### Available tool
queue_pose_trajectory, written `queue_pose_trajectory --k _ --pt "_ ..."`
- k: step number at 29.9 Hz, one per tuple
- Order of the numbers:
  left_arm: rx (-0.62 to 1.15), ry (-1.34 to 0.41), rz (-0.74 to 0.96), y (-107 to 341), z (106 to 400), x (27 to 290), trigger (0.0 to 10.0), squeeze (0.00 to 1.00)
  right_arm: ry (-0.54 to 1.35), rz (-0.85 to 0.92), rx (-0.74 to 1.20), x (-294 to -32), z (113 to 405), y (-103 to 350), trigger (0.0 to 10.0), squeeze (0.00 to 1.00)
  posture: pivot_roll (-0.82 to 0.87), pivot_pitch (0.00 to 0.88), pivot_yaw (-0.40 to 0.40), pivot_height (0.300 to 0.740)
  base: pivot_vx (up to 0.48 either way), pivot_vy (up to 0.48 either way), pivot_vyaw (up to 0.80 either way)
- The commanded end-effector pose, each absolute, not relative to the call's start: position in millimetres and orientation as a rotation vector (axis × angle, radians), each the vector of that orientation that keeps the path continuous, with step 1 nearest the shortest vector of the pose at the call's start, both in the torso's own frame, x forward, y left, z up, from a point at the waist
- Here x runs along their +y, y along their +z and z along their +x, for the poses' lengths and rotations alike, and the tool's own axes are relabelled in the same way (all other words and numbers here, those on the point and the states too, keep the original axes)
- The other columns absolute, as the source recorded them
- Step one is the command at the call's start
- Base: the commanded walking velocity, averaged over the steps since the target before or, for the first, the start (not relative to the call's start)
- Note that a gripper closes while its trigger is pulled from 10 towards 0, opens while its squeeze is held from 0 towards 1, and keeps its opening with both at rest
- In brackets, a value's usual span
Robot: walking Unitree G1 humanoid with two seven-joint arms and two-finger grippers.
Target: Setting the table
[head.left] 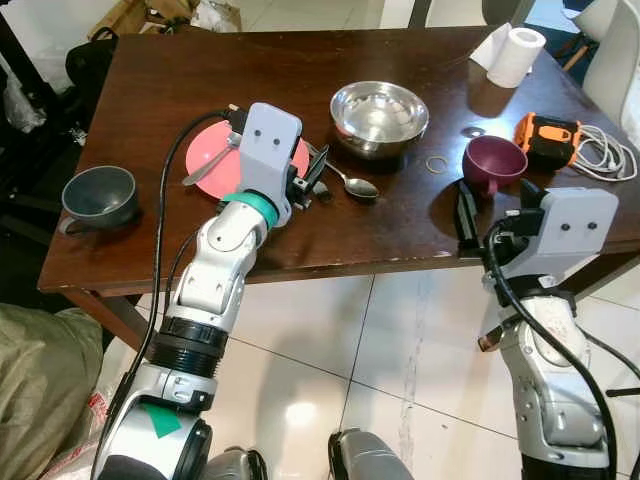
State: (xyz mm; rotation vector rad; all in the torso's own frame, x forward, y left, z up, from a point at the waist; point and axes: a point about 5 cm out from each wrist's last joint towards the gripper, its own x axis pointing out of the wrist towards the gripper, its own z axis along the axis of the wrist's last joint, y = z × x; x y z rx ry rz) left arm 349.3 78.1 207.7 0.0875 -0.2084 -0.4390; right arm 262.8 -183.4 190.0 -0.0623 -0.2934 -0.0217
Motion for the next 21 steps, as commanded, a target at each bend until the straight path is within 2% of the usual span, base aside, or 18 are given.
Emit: queue_pose_trajectory --k 1,21 --pt "-0.189 -0.44 0.093 202.4 349.2 77.2 10.0 0.0 -0.028 -0.052 -0.279 -186.7 262.6 188.1 10.0 0.0 -0.08 0.0 0.027 0.74 0.0 0.0 -0.8" --pt "-0.19 -0.436 0.091 202.6 350.0 76.7 10.0 0.0 -0.023 -0.055 -0.281 -186.1 263.6 189.2 10.0 0.0 -0.08 0.0 0.025 0.74 0.0 0.0 -0.8"
